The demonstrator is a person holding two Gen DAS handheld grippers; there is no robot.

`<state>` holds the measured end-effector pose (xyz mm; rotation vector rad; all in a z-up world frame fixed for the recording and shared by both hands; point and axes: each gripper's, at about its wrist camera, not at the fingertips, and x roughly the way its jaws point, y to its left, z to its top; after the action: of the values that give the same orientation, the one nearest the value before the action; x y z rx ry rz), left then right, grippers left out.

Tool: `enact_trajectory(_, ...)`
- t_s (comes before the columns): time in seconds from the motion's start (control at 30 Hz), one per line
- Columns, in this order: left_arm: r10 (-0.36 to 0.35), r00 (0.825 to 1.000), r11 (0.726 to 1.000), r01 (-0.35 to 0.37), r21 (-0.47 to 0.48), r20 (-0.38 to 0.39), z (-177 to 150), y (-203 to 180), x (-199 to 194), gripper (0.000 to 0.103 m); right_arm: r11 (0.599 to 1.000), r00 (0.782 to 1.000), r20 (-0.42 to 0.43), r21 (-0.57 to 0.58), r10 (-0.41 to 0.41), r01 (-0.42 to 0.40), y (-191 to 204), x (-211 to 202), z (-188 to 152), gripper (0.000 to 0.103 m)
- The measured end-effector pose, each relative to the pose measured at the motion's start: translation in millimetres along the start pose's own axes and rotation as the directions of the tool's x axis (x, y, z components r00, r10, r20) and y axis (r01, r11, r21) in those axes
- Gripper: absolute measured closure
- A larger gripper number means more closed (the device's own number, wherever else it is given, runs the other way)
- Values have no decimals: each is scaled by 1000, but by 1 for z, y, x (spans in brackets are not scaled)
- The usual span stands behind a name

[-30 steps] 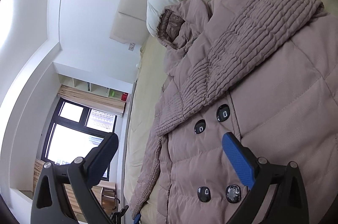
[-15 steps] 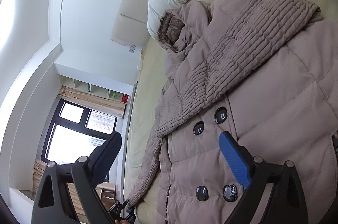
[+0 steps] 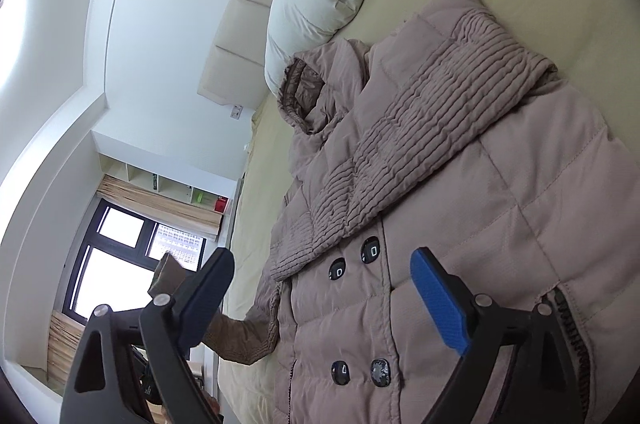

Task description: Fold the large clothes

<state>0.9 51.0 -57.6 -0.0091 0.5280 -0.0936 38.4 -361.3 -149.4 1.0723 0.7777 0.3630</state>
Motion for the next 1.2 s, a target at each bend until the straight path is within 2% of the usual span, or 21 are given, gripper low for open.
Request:
enact_trajectory(0.07, -37, 999, 997, 39, 67, -27, -2, -49, 24, 87, 1000, 1000, -12, 4, -5, 5, -2, 3, 0, 10)
enact_trajectory(0.1, -58, 997, 993, 62, 97, -46, -13, -64, 29, 87, 1000, 1000, -22, 5, -7, 7, -2, 6, 1, 10)
enact_trajectory(0.23, -78, 994, 980, 91, 179, -78, -49, -101, 35, 87, 1000, 995, -96, 27, 18, -15, 1, 26, 3, 10)
enact_trajectory(0.3, -83, 993, 975, 98, 201, -82, -59, -111, 37, 87, 999, 986, -163, 33, 37, -32, 7, 47, 2, 10)
enact_trajectory(0.5, -91, 993, 963, 107, 246, -76, -79, -108, 39, 87, 992, 940, -326, 108, 103, -72, 23, 121, -6, 10)
enact_trajectory(0.57, -90, 993, 960, 105, 258, -71, -73, -101, 37, 87, 990, 915, -384, 110, 124, -88, 32, 145, -10, 10)
enact_trajectory(0.7, -93, 994, 959, 107, 263, -65, -69, -96, 33, 87, 992, 877, -465, 97, 116, -79, 43, 184, -17, 12)
enact_trajectory(0.73, -94, 994, 960, 107, 259, -64, -68, -94, 32, 87, 992, 872, -476, 97, 113, -75, 44, 191, -18, 23)
enact_trajectory(0.77, -95, 993, 961, 110, 254, -71, -68, -93, 33, 87, 993, 863, -494, 96, 108, -69, 44, 199, -19, 38)
enact_trajectory(0.8, -97, 992, 963, 114, 244, -82, -67, -91, 33, 87, 993, 853, -509, 96, 114, -76, 45, 205, -20, 45)
enact_trajectory(0.83, -99, 991, 966, 118, 230, -92, -67, -88, 35, 86, 993, 850, -515, 85, 109, -75, 48, 208, -20, 57)
enact_trajectory(0.87, -104, 990, 969, 123, 213, -99, -66, -86, 35, 86, 995, 851, -517, 68, 97, -72, 51, 209, -20, 65)
enact_trajectory(0.93, -126, 987, 973, 143, 180, -103, -62, -78, 28, 85, 996, 852, -515, 25, 91, -91, 59, 206, -19, 76)
enact_trajectory(0.97, -138, 986, 974, 153, 169, -98, -59, -75, 22, 84, 995, 860, -503, -5, 87, -103, 66, 201, -16, 79)
enact_trajectory(1.07, -168, 984, 975, 175, 134, -64, -49, -68, 4, 81, 989, 888, -450, -63, 92, -135, 81, 181, -3, 82)
enact_trajectory(1.2, -200, 979, 980, 201, 19, -40, -26, -46, -1, 81, 977, 935, -345, -153, 86, -147, 102, 139, 30, 83)
